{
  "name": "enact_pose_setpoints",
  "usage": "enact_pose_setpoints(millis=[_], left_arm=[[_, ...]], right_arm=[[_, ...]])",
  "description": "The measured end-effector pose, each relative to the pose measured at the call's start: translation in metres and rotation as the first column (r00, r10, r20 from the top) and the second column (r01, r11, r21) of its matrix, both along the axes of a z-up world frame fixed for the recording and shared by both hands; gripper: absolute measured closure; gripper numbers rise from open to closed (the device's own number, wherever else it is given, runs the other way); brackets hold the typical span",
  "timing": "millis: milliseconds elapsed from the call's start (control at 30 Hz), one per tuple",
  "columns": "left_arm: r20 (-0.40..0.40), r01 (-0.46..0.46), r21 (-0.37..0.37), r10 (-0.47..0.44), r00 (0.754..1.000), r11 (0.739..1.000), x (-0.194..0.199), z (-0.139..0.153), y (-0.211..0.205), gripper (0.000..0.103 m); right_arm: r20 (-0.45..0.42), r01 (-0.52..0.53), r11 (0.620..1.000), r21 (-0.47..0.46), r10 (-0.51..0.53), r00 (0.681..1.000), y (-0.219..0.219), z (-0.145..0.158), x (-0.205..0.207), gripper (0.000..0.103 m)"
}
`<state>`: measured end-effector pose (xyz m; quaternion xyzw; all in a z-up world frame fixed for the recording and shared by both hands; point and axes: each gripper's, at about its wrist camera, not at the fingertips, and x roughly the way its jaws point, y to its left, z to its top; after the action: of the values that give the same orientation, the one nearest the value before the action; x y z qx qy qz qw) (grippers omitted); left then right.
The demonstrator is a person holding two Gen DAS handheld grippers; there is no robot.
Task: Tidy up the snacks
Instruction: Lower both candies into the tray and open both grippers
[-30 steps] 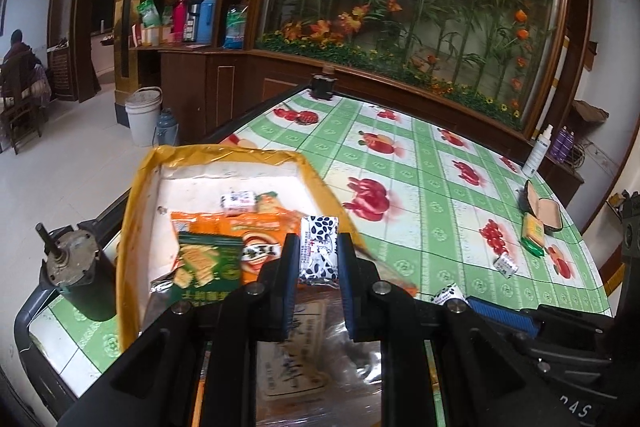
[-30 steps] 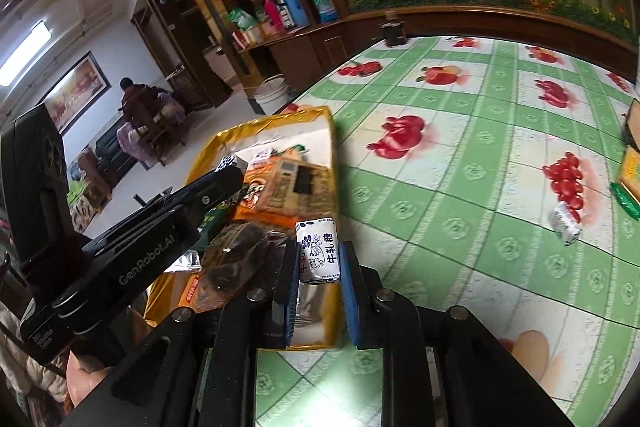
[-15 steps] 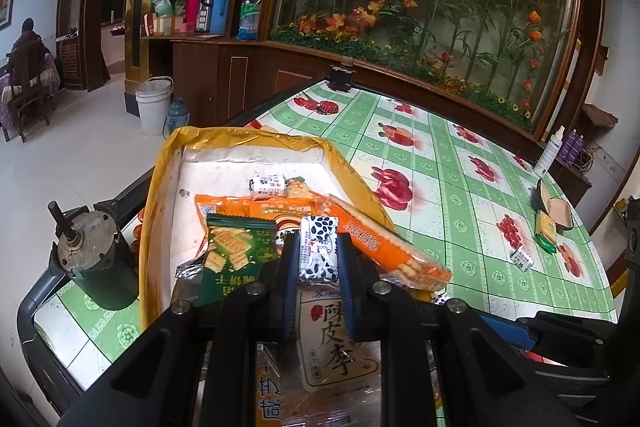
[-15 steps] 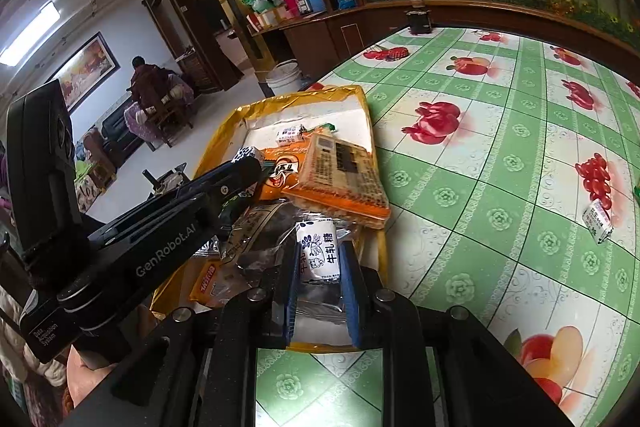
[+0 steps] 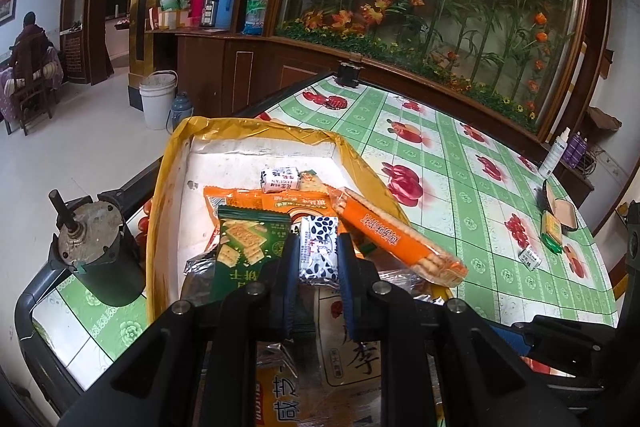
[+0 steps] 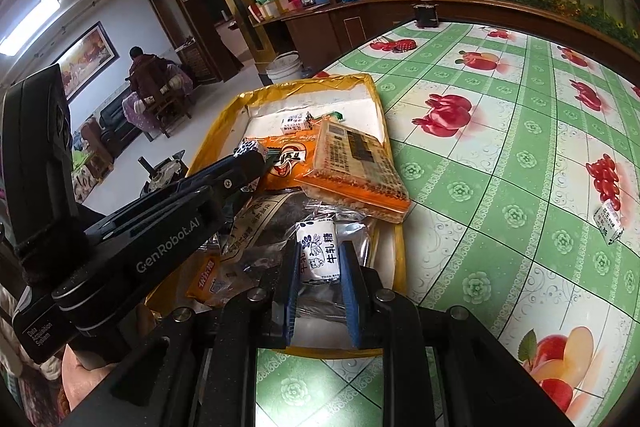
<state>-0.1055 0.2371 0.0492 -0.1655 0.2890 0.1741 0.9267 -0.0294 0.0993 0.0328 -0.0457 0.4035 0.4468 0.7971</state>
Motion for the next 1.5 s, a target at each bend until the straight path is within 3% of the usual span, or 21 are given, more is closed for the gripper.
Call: enact_pose_setpoints(millis=[333, 667, 1033, 1500], left_arm=[[-0.017, -0.006, -0.008, 0.006, 1.0, 1.0, 0.0, -0.007, 0.006, 0.085], [-0.022, -0.018, 0.001, 0.018, 1.0, 1.0, 0.001, -0.008, 0.004, 0.085], [-0.052, -0.028, 0.038, 0.03, 0.998, 0.999, 0.005, -0.008, -0.002, 0.085], [-0.039, -0.023, 0.031, 0.024, 0.999, 0.999, 0.002, -0.005, -0.003, 0.085]], right_arm=[[0.007, 0.005, 1.0, -0.026, -0.005, 1.0, 0.009, -0.006, 0.0, 0.081], [0.068, 0.021, 0.998, -0.059, -0.017, 0.998, 0.017, -0.012, -0.002, 0.081], [0.084, 0.055, 0.996, -0.069, -0.049, 0.995, 0.026, -0.013, 0.004, 0.081], [0.105, 0.055, 0.996, -0.063, -0.048, 0.993, 0.024, -0.014, 0.0, 0.081]])
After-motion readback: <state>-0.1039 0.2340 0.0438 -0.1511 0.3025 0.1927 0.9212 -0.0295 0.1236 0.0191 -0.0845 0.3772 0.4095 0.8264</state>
